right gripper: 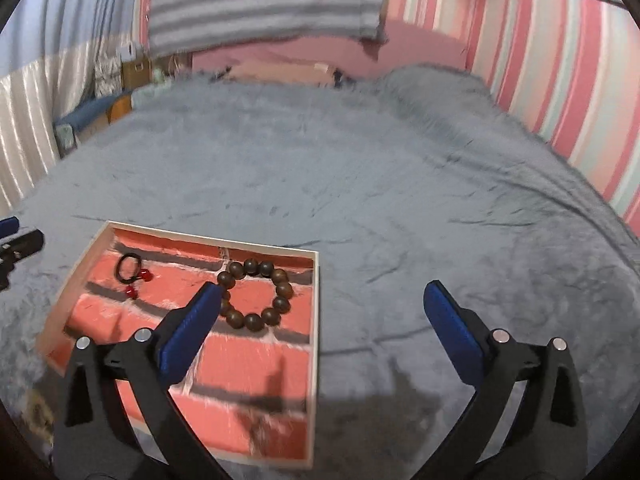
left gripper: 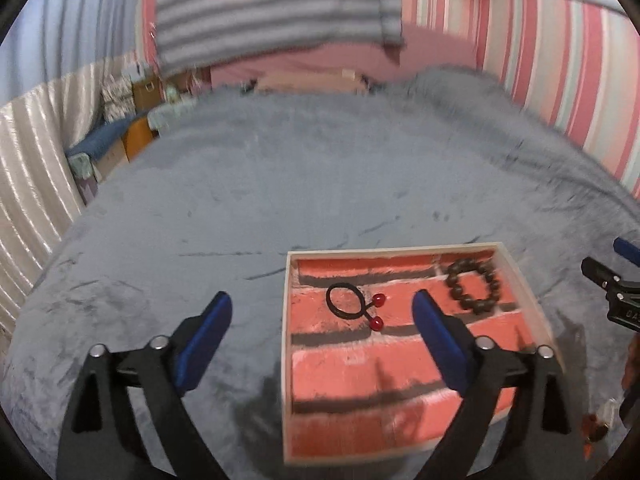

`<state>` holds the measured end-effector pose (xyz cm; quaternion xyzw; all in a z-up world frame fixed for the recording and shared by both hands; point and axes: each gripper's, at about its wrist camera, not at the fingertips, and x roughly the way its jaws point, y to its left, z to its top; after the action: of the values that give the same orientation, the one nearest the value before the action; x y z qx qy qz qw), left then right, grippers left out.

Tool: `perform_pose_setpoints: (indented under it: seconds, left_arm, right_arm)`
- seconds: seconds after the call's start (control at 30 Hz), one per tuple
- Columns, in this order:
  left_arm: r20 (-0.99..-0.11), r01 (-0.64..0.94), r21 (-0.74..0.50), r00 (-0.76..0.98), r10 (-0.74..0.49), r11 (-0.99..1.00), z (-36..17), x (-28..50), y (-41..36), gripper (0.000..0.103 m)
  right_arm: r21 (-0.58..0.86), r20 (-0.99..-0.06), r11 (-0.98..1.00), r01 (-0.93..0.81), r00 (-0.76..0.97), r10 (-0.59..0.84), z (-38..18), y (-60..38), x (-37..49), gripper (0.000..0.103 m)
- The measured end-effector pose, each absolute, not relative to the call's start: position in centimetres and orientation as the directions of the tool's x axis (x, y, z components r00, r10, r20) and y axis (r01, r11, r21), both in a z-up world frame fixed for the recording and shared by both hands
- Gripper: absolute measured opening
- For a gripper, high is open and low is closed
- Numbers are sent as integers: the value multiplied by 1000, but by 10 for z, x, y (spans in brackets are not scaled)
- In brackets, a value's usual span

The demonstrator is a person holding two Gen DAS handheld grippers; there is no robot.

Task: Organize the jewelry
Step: 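Grasp the braided pendant with left tool while right tool grasps white-strap watch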

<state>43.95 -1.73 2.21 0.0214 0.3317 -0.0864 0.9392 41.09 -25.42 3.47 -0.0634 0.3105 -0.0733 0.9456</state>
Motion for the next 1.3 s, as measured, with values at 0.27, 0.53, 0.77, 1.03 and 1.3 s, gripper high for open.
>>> perform_pose_setpoints:
  seconds: [0.27,0.53,0.77,1.03,1.3]
  left_arm:
    - [-500,164,-8,853,-146,986,57,323,13,98]
    - [-475,129,-36,870,-131,991,50,238,34,98]
    - [-511,150,-75,843,-167,986,20,199,42,98]
    - [-586,149,-95,791,-176,984,-22,189,41,98]
    - [-643,134,-113,746,-175,985,-67,195,40,98]
  right_arm:
    - [-131,-471,984,120,866,-168,55,-274,286,99]
    - [-165,-392,968,188,888,-239,42,-283,194,99]
    - [-167,-365,965,203,896,-252,11,-289,146,99]
    - [-147,-427,959,244,859,-284,-32,-307,131,99]
    - [-162,-508,957,242,811,-291,-67,-324,139,99]
